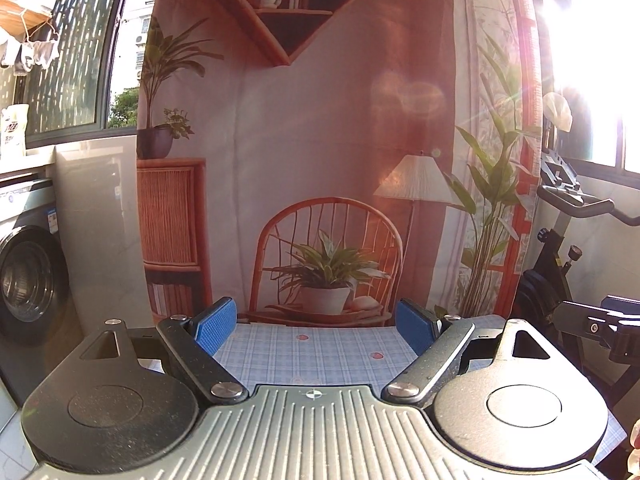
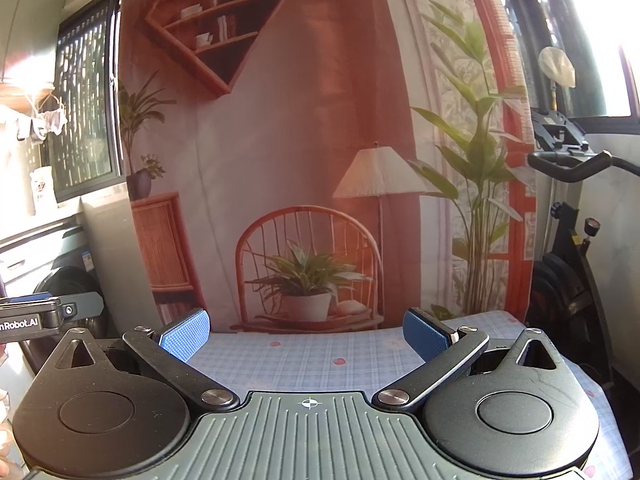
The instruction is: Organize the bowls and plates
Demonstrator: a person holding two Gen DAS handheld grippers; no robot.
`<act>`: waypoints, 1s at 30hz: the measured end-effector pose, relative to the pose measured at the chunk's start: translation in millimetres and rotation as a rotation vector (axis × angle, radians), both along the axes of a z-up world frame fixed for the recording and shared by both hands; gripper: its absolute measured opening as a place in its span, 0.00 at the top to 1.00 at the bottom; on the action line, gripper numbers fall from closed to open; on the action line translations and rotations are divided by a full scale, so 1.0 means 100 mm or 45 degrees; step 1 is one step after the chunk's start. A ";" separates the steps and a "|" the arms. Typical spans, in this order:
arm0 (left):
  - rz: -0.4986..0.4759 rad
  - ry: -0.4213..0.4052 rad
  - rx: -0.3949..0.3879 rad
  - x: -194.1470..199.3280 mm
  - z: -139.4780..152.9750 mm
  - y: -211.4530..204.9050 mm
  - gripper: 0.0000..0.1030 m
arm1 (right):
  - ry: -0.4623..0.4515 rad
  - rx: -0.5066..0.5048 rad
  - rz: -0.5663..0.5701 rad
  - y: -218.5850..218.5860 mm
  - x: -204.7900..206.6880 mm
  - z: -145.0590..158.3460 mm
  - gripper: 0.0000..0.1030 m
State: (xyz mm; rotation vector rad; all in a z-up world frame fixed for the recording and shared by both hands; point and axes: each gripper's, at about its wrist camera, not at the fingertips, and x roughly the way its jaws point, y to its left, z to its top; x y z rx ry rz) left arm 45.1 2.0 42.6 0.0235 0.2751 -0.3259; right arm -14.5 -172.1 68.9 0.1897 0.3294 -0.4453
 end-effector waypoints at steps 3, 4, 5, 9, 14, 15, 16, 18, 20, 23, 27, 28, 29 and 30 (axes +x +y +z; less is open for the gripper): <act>-0.001 -0.001 0.002 -0.01 0.00 -0.01 0.14 | 0.002 0.001 -0.006 0.01 0.01 0.00 0.00; -0.002 -0.002 0.004 -0.01 0.00 -0.01 0.14 | 0.002 0.001 -0.006 0.00 0.01 -0.01 0.00; -0.003 -0.003 0.005 -0.01 0.00 -0.01 0.14 | 0.002 0.001 -0.006 0.00 0.01 -0.01 0.00; -0.009 -0.004 0.010 -0.02 0.00 -0.01 0.14 | 0.005 0.003 -0.006 -0.01 0.00 -0.01 0.00; -0.015 0.002 0.011 -0.02 -0.01 0.00 0.14 | 0.008 0.004 -0.013 -0.02 -0.01 -0.02 0.00; -0.018 0.004 0.009 -0.02 -0.01 0.00 0.14 | 0.009 0.003 -0.015 -0.02 0.00 -0.02 0.00; -0.022 0.005 0.010 -0.01 -0.01 0.00 0.14 | 0.009 0.003 -0.017 -0.02 -0.01 -0.02 0.00; -0.024 0.002 0.014 -0.02 -0.01 0.00 0.14 | 0.010 0.004 -0.019 -0.03 0.00 -0.02 0.00; -0.028 0.002 0.017 -0.01 -0.01 0.01 0.14 | 0.011 0.006 -0.021 -0.03 -0.01 -0.03 0.00; -0.032 0.000 0.016 -0.02 -0.01 0.01 0.14 | 0.013 0.007 -0.022 -0.03 0.00 -0.03 0.00; -0.034 -0.004 0.017 -0.02 -0.02 0.01 0.14 | 0.012 0.006 -0.021 -0.03 0.00 -0.02 0.00; -0.035 -0.004 0.017 -0.02 -0.02 0.01 0.14 | 0.012 0.005 -0.021 -0.03 0.00 -0.03 0.00; -0.035 -0.003 0.017 -0.02 -0.02 0.01 0.14 | 0.013 0.005 -0.021 -0.03 0.00 -0.03 0.00; -0.035 -0.003 0.017 -0.02 -0.02 0.01 0.14 | 0.012 0.007 -0.023 -0.03 0.00 -0.02 0.00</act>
